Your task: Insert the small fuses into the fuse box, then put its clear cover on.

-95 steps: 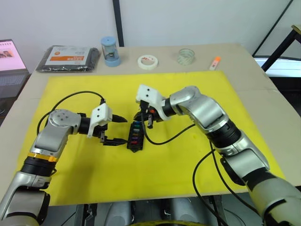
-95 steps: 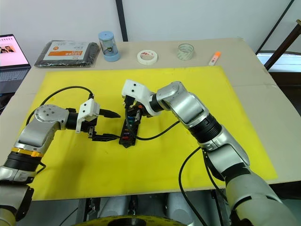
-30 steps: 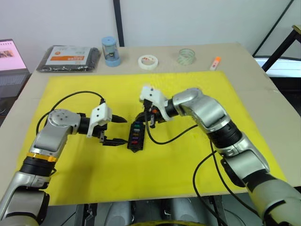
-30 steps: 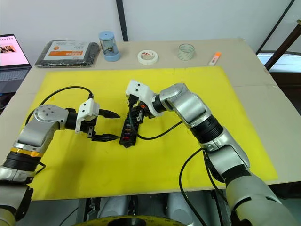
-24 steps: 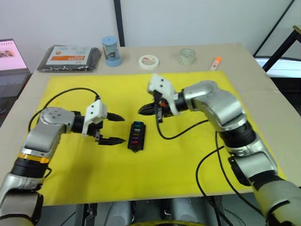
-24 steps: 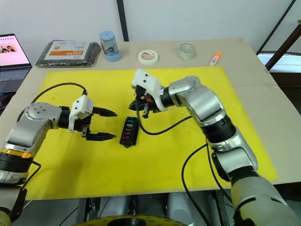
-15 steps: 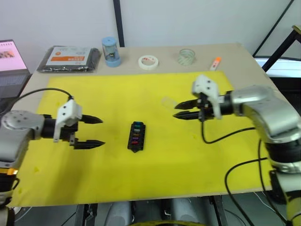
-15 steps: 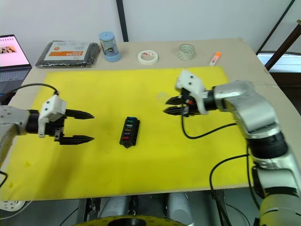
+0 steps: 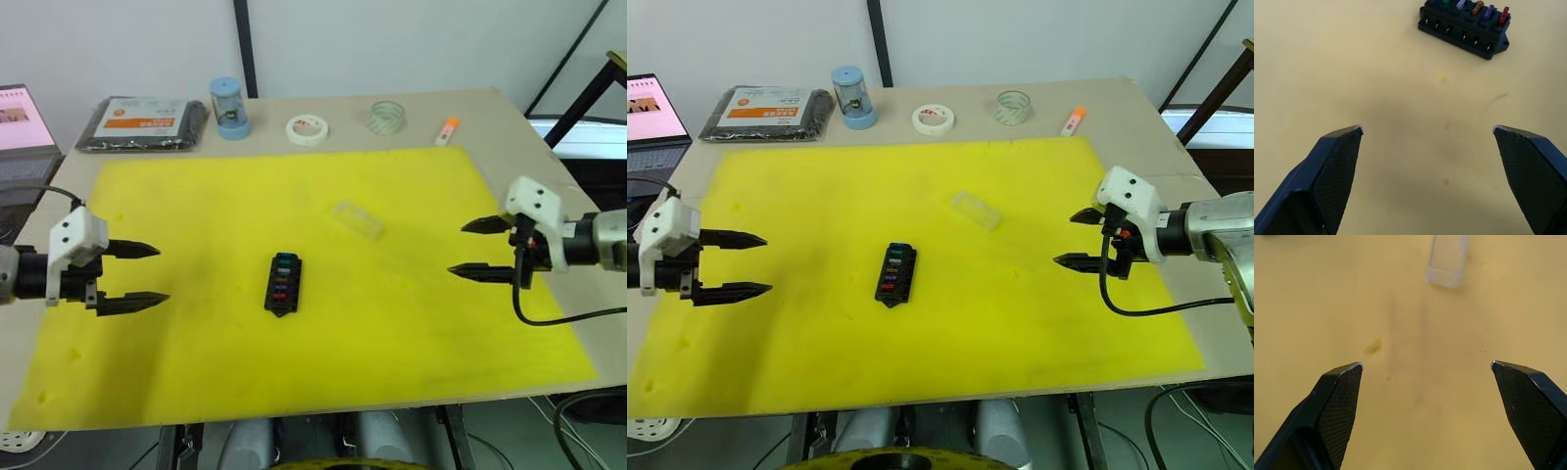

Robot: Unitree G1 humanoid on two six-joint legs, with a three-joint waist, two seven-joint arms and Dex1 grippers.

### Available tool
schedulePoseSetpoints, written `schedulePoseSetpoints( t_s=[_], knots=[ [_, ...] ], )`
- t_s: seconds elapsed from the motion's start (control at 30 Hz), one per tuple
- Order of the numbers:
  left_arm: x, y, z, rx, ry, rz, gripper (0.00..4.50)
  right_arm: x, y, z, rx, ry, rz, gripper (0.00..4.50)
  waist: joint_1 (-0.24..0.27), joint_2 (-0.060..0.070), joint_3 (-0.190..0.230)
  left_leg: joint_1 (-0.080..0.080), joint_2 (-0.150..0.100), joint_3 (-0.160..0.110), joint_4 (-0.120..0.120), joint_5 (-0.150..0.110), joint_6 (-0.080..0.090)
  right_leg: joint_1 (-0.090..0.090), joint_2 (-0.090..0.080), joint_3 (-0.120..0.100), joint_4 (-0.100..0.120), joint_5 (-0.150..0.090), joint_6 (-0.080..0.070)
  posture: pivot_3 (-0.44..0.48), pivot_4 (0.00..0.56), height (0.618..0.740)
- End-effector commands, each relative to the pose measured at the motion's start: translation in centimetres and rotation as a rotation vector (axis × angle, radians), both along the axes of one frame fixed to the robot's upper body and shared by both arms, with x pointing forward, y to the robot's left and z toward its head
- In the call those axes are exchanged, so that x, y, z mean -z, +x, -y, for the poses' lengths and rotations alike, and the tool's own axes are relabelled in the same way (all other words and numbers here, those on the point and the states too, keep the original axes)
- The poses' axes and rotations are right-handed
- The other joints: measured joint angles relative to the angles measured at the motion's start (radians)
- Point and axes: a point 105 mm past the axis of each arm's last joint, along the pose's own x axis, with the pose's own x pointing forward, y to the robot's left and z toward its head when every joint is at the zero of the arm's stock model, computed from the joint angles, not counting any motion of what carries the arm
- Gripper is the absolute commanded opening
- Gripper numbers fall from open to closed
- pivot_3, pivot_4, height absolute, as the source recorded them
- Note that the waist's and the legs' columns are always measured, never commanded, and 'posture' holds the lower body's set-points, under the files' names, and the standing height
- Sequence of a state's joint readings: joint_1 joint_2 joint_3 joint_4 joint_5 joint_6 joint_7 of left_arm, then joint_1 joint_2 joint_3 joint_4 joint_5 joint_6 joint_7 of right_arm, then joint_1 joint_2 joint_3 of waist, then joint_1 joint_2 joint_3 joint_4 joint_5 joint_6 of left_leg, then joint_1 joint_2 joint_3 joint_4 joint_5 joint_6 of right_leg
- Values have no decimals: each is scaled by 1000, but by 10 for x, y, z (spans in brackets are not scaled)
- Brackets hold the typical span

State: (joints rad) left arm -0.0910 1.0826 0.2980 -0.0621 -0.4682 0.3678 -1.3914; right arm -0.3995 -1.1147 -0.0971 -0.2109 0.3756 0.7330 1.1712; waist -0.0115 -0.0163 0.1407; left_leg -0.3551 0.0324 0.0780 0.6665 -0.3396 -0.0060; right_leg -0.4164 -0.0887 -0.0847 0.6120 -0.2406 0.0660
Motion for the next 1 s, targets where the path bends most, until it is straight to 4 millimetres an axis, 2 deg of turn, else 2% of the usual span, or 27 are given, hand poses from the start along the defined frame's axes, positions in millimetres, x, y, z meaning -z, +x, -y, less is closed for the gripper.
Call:
schedulePoseSetpoints(
  t_s=[0.03,0.2,0.33,0.4,0.53,0.73,1.0],
  knots=[
    [-4,-1,22,61,-25,34,4500,-16,13,-15,-14,8,112,4461,0,0,0,0,0,0,0,0,0,0,0,0,0,0,0,0,150,740],
    [1,-4,53,119,-88,33,4500,-14,39,-49,19,79,81,4461,-1,0,0,-1,0,0,0,1,-2,-1,1,1,1,0,0,0,150,740],
    [-3,1,75,175,-130,66,4500,2,59,-65,70,82,-7,4461,3,-1,0,-1,0,0,0,1,-2,0,1,0,1,0,0,0,150,740],
    [-12,6,93,216,-173,106,4500,15,74,-73,98,72,-30,4461,5,-1,-1,-2,-1,0,1,1,-2,1,1,0,1,0,0,0,150,740],
    [-23,12,114,274,-199,151,4500,31,90,-79,116,73,-68,4461,1,-1,-1,-1,-2,0,1,1,-2,3,1,0,1,0,0,0,150,740],
    [-29,15,132,332,-212,178,4500,39,105,-91,117,113,-101,4461,-5,-1,-1,-1,-2,0,1,2,-3,2,2,0,1,0,0,0,150,740],
    [-18,19,135,341,-184,168,4500,48,111,-109,84,101,-104,4461,-3,-1,-1,-1,-1,0,1,2,-3,2,4,0,2,0,0,0,150,740]
  ],
)
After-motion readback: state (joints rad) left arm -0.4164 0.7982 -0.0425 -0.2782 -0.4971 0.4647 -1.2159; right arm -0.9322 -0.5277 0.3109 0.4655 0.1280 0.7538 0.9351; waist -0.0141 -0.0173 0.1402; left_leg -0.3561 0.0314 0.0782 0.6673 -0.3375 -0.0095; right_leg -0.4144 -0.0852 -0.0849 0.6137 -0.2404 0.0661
